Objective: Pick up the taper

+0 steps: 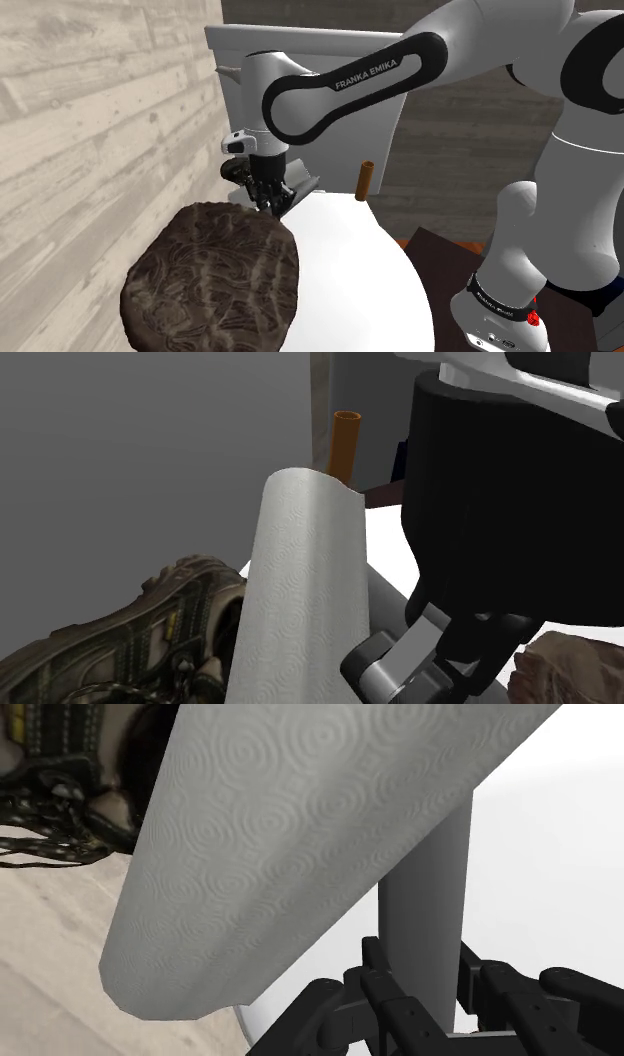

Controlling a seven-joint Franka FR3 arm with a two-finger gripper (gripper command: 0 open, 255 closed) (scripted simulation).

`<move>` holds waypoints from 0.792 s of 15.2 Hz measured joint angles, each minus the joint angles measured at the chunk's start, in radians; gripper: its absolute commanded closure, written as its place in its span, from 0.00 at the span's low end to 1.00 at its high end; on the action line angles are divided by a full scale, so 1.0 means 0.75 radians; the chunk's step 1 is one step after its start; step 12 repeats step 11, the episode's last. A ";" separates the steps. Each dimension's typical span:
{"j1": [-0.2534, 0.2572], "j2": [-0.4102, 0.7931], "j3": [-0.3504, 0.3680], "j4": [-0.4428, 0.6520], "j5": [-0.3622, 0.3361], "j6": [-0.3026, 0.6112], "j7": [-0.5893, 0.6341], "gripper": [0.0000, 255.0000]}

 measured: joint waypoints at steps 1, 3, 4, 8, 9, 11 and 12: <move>0.001 -0.007 0.001 0.012 -0.001 -0.018 0.004 1.00; 0.000 -0.020 0.000 0.028 -0.002 -0.047 0.006 1.00; 0.000 -0.024 0.000 0.039 -0.002 -0.064 0.008 1.00; -0.001 -0.038 -0.001 0.096 -0.004 -0.133 0.015 1.00; -0.001 -0.038 -0.001 0.114 -0.005 -0.151 0.017 1.00; -0.003 -0.041 -0.003 0.137 -0.006 -0.179 0.017 1.00; -0.003 -0.041 -0.003 0.137 -0.006 -0.179 0.017 1.00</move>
